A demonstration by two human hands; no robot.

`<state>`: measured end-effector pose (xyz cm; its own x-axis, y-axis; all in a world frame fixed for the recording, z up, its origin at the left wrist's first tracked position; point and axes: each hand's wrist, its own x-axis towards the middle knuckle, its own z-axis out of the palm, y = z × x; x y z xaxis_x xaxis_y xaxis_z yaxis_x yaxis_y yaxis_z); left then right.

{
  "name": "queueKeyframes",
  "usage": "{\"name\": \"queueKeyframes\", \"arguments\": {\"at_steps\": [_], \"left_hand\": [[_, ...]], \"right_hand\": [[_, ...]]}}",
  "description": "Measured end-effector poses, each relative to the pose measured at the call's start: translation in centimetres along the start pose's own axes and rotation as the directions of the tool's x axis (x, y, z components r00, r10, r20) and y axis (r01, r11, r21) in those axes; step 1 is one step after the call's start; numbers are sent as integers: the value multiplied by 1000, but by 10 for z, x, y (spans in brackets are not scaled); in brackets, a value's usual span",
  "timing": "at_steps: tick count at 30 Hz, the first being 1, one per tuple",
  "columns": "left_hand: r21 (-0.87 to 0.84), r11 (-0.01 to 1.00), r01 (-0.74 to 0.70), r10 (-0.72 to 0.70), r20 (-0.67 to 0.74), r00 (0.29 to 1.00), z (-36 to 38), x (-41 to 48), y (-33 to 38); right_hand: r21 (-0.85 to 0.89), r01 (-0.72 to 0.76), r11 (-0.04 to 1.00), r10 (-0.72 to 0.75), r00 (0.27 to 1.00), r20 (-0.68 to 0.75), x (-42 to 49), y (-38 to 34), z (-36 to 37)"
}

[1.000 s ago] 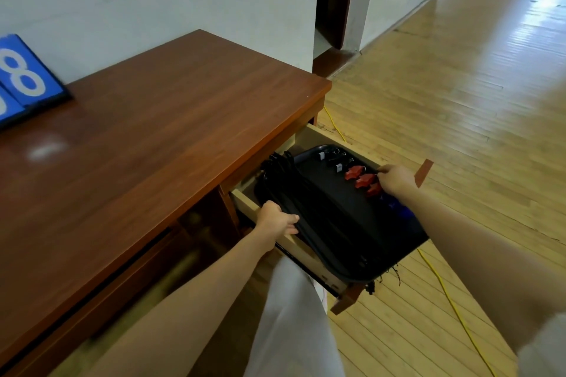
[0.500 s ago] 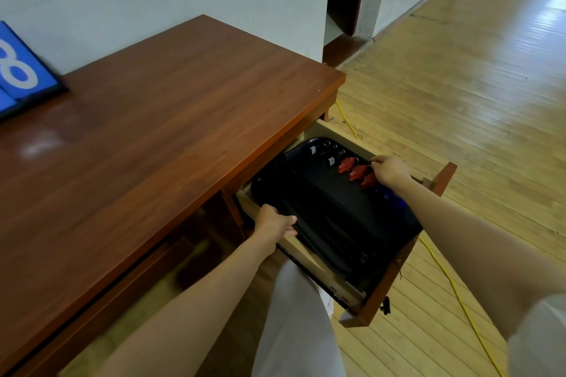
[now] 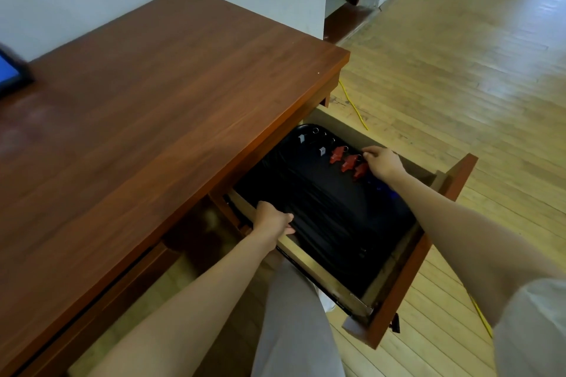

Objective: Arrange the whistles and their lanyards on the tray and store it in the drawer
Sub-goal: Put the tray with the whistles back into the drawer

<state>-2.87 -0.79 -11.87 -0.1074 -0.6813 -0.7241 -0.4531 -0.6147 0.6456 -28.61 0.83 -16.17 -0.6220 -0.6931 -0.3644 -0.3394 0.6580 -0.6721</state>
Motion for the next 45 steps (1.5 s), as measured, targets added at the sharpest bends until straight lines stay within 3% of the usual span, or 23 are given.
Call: {"name": "queueKeyframes", "arguments": {"at_steps": [7,21,37,40,41,43,45], "left_hand": [[155,983,99,-110,65,992,19,18,15],[88,961,264,-273,128,953,46,55,2],[69,948,311,-314,36,949,54,59,-1],[228,942,248,-227,-114,967,63,57,-3],[344,923,170,-133,-128,983,67,57,-6],[597,796,-105,110,29,994,78,53,-10],[759,543,-360,246,266,932,82,51,-14]], "right_hand": [[8,54,998,-54,999,1,16,6,11],[-131,137,982,-119,983,139,52,40,43],[-387,193,902,-89,959,269,41,37,36],[-465,160,871,-84,980,180,25,37,21],[-502,145,853,-72,984,163,20,38,16],[-563,118,818,-23,985,174,8,40,5],[-593,94,799,40,977,209,-3,45,-3]]}}
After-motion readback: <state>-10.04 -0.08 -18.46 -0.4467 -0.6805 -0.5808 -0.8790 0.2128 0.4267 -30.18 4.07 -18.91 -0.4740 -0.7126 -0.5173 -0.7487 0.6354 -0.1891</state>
